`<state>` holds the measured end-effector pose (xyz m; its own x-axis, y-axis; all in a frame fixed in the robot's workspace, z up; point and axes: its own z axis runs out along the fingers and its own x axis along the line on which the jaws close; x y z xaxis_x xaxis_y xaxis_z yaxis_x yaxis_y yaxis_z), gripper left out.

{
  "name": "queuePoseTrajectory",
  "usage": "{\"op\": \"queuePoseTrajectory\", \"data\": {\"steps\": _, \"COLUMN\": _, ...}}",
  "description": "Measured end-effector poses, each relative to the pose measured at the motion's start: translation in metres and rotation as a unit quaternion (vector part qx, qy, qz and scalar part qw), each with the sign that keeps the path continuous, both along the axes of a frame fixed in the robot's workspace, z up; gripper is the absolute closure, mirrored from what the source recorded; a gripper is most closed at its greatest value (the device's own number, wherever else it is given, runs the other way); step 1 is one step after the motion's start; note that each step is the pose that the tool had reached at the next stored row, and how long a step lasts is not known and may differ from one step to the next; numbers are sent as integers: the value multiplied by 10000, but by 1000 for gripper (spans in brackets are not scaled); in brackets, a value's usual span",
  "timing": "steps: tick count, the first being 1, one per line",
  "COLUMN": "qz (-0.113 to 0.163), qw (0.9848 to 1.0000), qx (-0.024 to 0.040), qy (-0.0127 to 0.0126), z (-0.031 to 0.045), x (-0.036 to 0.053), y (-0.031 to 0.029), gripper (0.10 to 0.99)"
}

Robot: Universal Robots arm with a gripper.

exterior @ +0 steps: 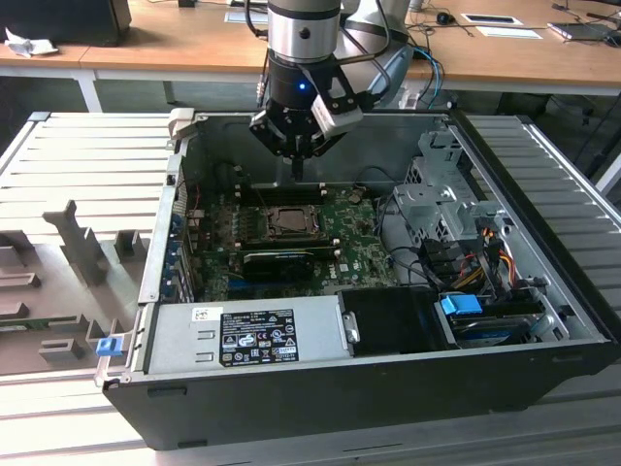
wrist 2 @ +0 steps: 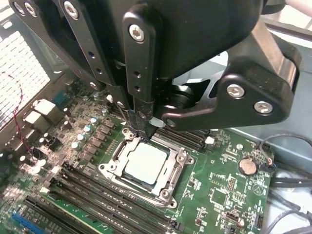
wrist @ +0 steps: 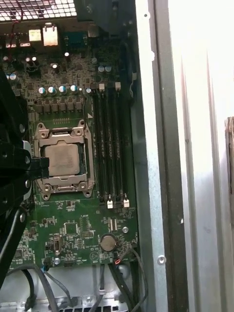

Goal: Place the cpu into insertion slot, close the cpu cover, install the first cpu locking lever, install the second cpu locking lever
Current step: 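Install the first cpu locking lever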

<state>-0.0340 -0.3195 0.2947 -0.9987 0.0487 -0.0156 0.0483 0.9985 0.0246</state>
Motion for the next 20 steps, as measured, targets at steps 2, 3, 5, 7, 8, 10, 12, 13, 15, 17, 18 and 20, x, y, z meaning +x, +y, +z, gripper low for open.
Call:
{"op": "queuePoseTrajectory", "data": {"steps": 2, "qz": 92, "qw": 10000, "qx": 0, "qy": 0, "z": 0, "x": 0, "y": 0, "gripper": 980}}
{"op": "queuePoseTrajectory", "data": {"steps": 3, "qz": 128, "qw": 9999, "qx": 9, "qy": 0, "z": -2, "x": 0, "y": -1, "gripper": 980}}
{"op": "queuePoseTrajectory", "data": {"steps": 5, "qz": 151, "qw": 9999, "qx": 53, "qy": -1, "z": -6, "x": 0, "y": 0, "gripper": 980}}
{"op": "queuePoseTrajectory", "data": {"steps": 7, "qz": 153, "qw": 9999, "qx": 63, "qy": -1, "z": -9, "x": -3, "y": 0, "gripper": 980}}
{"op": "queuePoseTrajectory", "data": {"steps": 8, "qz": 153, "qw": 9999, "qx": 62, "qy": -1, "z": -10, "x": -3, "y": -1, "gripper": 980}}
{"op": "queuePoseTrajectory", "data": {"steps": 10, "qz": 153, "qw": 9999, "qx": 63, "qy": -1, "z": -15, "x": -4, "y": -2, "gripper": 980}}
{"op": "queuePoseTrajectory", "data": {"steps": 12, "qz": 151, "qw": 9999, "qx": 64, "qy": -2, "z": -25, "x": -4, "y": -1, "gripper": 980}}
{"op": "queuePoseTrajectory", "data": {"steps": 13, "qz": 153, "qw": 9999, "qx": 63, "qy": -4, "z": -32, "x": -5, "y": -2, "gripper": 980}}
{"op": "queuePoseTrajectory", "data": {"steps": 15, "qz": 152, "qw": 9999, "qx": 65, "qy": -6, "z": -43, "x": -24, "y": -2, "gripper": 980}}
{"op": "queuePoseTrajectory", "data": {"steps": 17, "qz": 152, "qw": 9999, "qx": 74, "qy": -9, "z": -47, "x": -63, "y": -2, "gripper": 980}}
{"op": "queuePoseTrajectory", "data": {"steps": 18, "qz": 152, "qw": 9999, "qx": 73, "qy": -8, "z": -49, "x": -80, "y": -2, "gripper": 980}}
{"op": "queuePoseTrajectory", "data": {"steps": 20, "qz": 152, "qw": 9999, "qx": 75, "qy": -9, "z": -51, "x": -107, "y": -2, "gripper": 980}}
